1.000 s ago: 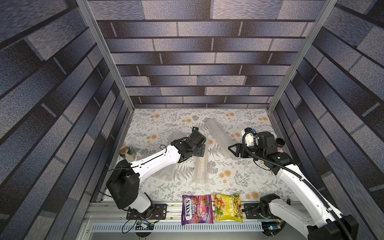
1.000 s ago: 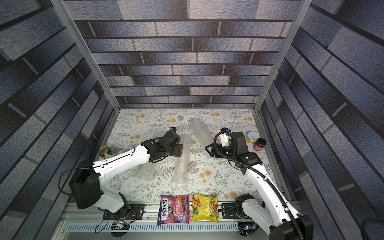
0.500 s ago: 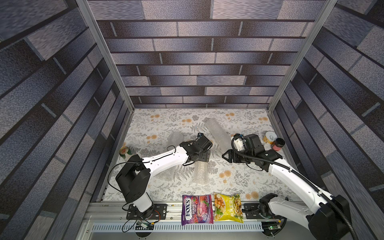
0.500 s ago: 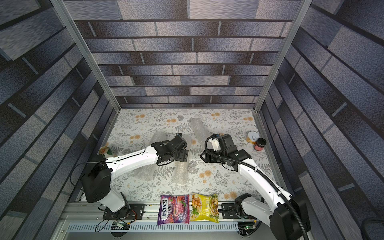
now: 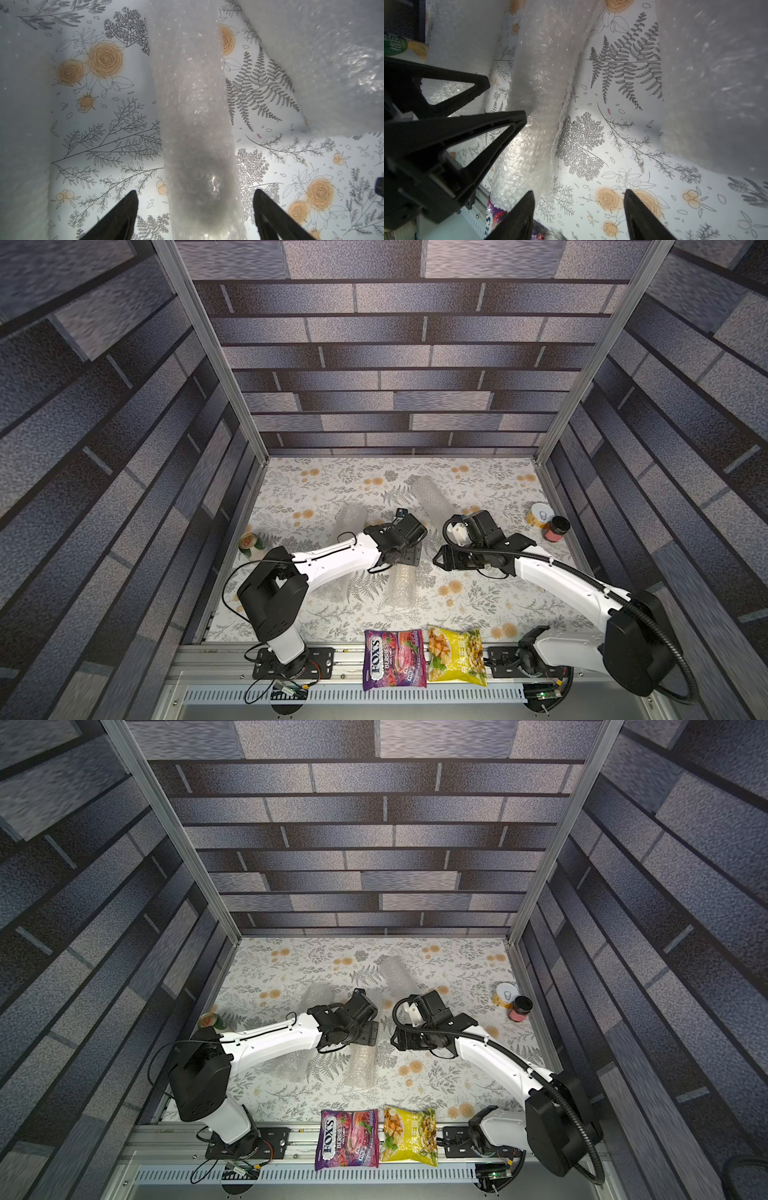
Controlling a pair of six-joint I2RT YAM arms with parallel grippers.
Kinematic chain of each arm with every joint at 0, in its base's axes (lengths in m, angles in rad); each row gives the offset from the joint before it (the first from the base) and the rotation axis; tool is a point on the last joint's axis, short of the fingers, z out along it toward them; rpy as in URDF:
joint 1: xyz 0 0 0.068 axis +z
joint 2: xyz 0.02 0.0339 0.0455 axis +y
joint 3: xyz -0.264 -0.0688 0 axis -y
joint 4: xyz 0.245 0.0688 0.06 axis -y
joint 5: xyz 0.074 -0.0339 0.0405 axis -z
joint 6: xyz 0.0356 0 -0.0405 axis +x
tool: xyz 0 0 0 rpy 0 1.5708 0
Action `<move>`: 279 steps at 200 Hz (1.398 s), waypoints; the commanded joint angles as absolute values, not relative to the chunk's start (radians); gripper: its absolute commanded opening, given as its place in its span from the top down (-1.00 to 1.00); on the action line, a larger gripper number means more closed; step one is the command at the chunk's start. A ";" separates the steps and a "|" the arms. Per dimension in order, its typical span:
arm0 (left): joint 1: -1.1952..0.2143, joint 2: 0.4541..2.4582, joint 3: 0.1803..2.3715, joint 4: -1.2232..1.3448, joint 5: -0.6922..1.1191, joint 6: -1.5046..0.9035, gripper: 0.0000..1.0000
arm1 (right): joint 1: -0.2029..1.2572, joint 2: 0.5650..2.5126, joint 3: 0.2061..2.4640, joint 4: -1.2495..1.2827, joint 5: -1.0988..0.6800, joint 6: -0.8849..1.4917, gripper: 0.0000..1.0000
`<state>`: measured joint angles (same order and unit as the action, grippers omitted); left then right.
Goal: Unwrap the vase from the bubble wrap
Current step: Unwrap the bubble wrap at the center of the board.
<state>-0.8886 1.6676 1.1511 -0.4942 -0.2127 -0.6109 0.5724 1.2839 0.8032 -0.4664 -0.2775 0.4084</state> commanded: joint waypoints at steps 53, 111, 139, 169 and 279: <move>-0.878 1.689 1.107 -0.499 -0.276 -0.631 -0.76 | 0.598 1.374 0.851 -0.403 -0.270 0.427 -0.30; -0.833 1.648 1.031 -0.476 -0.271 -0.654 -0.76 | 0.604 1.467 0.897 -0.361 -0.276 0.428 -0.06; -0.821 1.628 1.015 -0.482 -0.278 -0.660 -0.76 | 0.609 1.507 0.920 -0.350 -0.273 0.429 -0.05; -0.813 1.605 0.997 -0.474 -0.281 -0.664 -0.76 | 0.617 1.539 0.939 -0.332 -0.285 0.432 -0.05; -0.792 1.548 0.939 -0.447 -0.272 -0.674 -0.74 | 0.654 1.650 1.010 -0.275 -0.325 0.439 0.06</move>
<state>-0.7971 1.5528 0.9691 -0.4015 -0.2546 -0.6636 0.6380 1.6230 0.9676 -0.2874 -0.3122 0.4309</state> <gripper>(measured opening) 0.873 0.479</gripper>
